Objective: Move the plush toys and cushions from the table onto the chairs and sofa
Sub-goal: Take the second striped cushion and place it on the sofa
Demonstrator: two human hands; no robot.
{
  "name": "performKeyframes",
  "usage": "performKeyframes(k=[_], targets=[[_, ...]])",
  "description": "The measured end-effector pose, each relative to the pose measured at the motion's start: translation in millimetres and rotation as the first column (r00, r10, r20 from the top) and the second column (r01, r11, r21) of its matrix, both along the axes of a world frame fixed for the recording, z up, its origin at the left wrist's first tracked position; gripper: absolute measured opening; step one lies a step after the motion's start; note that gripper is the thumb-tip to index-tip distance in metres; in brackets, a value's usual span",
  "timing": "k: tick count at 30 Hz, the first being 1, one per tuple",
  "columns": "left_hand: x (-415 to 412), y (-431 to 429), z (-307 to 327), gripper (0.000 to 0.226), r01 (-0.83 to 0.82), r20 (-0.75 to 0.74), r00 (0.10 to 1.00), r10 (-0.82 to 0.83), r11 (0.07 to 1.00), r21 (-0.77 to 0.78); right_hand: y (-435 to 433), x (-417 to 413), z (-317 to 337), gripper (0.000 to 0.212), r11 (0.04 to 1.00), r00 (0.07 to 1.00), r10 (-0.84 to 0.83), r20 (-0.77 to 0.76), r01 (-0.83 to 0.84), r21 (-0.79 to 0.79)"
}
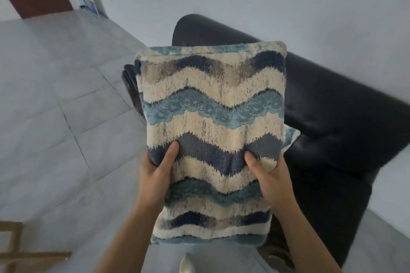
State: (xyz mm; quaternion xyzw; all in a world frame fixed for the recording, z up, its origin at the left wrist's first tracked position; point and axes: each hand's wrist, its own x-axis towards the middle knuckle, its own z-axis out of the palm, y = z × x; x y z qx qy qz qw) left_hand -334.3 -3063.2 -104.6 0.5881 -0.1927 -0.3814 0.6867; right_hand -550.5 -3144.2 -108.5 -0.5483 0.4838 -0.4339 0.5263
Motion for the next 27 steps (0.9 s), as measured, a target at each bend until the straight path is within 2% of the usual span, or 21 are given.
performKeyframes(k=[7, 14, 16, 18, 20, 25, 27], targets=[[92, -175, -5, 0.030, 0.186, 0.069, 0.980, -0.186, 0.982, 0.020, -136, 74, -10, 0.039, 0.980, 0.980, -0.197, 0.008, 0.196, 0.034], [184, -341, -55, 0.061, 0.238, 0.117, 0.958, -0.261, 0.954, 0.183, -286, 170, -72, 0.048, 0.958, 0.964, -0.254, 0.072, 0.241, 0.153], [213, -382, -59, 0.060, 0.232, 0.145, 0.952, -0.270, 0.944, 0.235, -329, 198, -82, 0.055, 0.955, 0.963, -0.251, 0.097, 0.229, 0.189], [245, -421, -55, 0.060, 0.227, 0.179, 0.941, -0.286, 0.930, 0.290, -367, 230, -83, 0.052, 0.950, 0.962, -0.253, 0.105, 0.226, 0.215], [279, -464, -45, 0.060, 0.219, 0.207, 0.935, -0.287, 0.929, 0.298, -404, 260, -75, 0.048, 0.955, 0.965, -0.239, 0.104, 0.214, 0.208], [339, -550, -34, 0.067, 0.252, 0.195, 0.931, -0.310, 0.929, 0.273, -483, 315, -57, 0.068, 0.955, 0.964, -0.255, 0.076, 0.239, 0.179], [364, -586, -42, 0.071, 0.272, 0.187, 0.925, -0.330, 0.921, 0.279, -513, 335, -59, 0.066, 0.948, 0.958, -0.283, 0.049, 0.271, 0.168]])
